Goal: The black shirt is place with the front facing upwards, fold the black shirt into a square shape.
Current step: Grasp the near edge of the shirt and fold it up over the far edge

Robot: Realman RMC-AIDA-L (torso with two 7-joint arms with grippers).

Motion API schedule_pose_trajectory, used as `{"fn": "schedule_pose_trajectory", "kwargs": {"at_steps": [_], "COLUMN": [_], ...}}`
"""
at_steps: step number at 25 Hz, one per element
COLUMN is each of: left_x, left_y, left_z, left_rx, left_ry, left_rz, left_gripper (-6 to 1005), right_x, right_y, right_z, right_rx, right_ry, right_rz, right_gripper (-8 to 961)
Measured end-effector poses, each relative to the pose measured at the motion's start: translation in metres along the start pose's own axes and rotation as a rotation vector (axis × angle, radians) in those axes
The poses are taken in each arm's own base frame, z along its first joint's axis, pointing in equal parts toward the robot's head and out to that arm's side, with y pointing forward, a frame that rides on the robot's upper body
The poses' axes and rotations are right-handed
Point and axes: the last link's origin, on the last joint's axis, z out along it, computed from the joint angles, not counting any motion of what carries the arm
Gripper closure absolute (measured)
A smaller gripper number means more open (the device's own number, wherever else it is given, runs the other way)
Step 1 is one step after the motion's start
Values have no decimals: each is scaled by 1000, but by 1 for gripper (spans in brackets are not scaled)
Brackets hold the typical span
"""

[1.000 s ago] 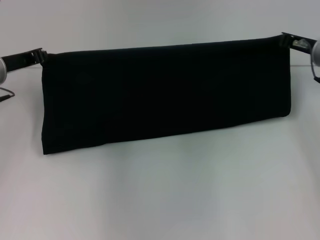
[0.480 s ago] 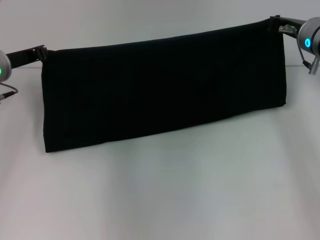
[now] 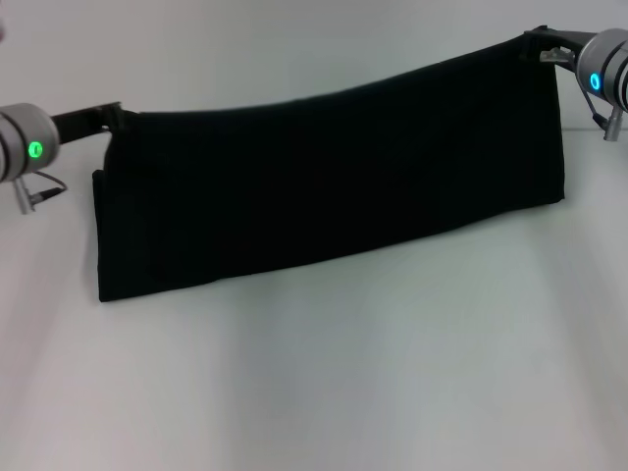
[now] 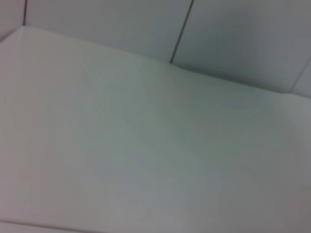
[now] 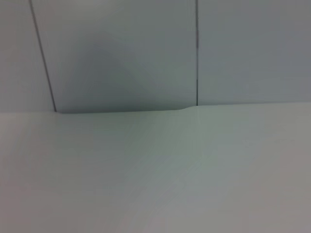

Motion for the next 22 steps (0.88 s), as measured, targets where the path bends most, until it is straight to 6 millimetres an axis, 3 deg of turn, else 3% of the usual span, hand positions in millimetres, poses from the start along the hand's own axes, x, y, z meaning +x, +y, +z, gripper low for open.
{"fn": "schedule_pose_trajectory", "kwargs": {"at_steps": [7,9,13,18,22], "left_x": [0,-2,-3,-5,-14], "left_y": [2,2,-5,-25,-32], "left_z": [21,21,9,-19,-34], "left_rx": [13,13,17,32,-14], "left_ry": [-137,-144,-96,-39,-60], "left_rz": [-11,-27,-84,-190,-266], "left_gripper": [881,847,778,658,521], "right_x": [-22,-32,-45,-39,-14], "right_y": [-2,-8,-22,-43,-58], "right_z": [2,0,-11,-49,-87], "right_rx": [-4,-21,-103,-251,-385], "right_ry": [-28,-36,-23,-10,-20], "right_rz": [-99,-96,-24,152,286], "right_gripper": [790,763,600,387,231]}}
